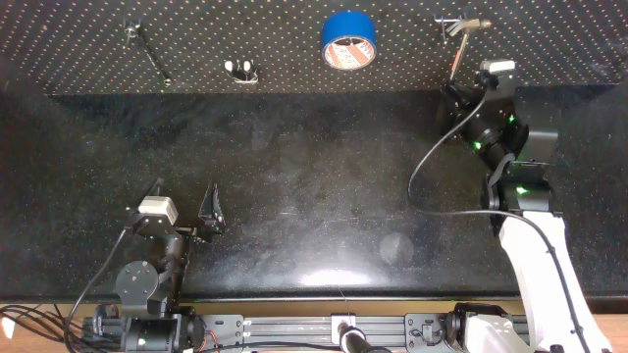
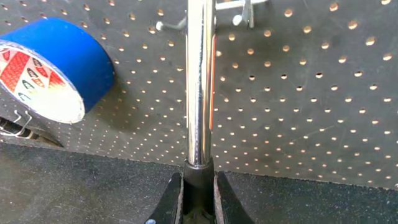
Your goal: Place Tools Onto Pegboard
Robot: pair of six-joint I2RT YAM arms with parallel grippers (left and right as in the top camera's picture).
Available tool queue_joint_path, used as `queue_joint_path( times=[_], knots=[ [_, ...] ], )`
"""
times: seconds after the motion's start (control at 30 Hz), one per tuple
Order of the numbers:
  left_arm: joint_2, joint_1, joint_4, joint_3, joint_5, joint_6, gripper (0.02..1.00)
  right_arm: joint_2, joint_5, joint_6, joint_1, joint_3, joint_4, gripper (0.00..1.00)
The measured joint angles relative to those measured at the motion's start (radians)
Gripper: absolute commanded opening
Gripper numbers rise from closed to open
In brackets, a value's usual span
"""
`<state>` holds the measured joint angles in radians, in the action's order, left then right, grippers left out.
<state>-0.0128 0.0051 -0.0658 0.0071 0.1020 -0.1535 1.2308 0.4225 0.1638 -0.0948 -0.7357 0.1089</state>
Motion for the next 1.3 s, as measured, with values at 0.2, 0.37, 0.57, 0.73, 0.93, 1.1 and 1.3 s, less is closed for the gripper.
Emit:
queue_joint_path(
  times=[0.2,0.37,0.57,0.73,0.93,1.1,1.3],
  knots=[
    [0.000,0.000,0.000,0.000,0.000,0.000,0.996,0.068,0.007,0.008,0.006,-0.016,0.003,0.075],
    [0.000,0.000,0.000,0.000,0.000,0.000,0.996,0.128,0.015,0.008,0.006,-0.052,0.004,0.075],
    [0.000,0.000,0.000,0.000,0.000,0.000,0.996,0.181,0.016,0.003,0.006,-0.107,0.005,0.075],
    [0.000,0.000,0.000,0.000,0.000,0.000,0.996,0.201,0.016,0.003,0.006,-0.114,0.003,0.075],
    [0.000,0.000,0.000,0.000,0.000,0.000,0.996,0.202,0.016,0.004,0.006,-0.115,0.001,0.226],
    [0.000,0.000,0.000,0.000,0.000,0.000,0.996,0.202,0.023,-0.011,0.006,-0.116,0.001,0.470],
    [0.000,0.000,0.000,0.000,0.000,0.000,0.996,0.202,0.024,-0.011,0.006,-0.116,0.001,0.917]
  ],
)
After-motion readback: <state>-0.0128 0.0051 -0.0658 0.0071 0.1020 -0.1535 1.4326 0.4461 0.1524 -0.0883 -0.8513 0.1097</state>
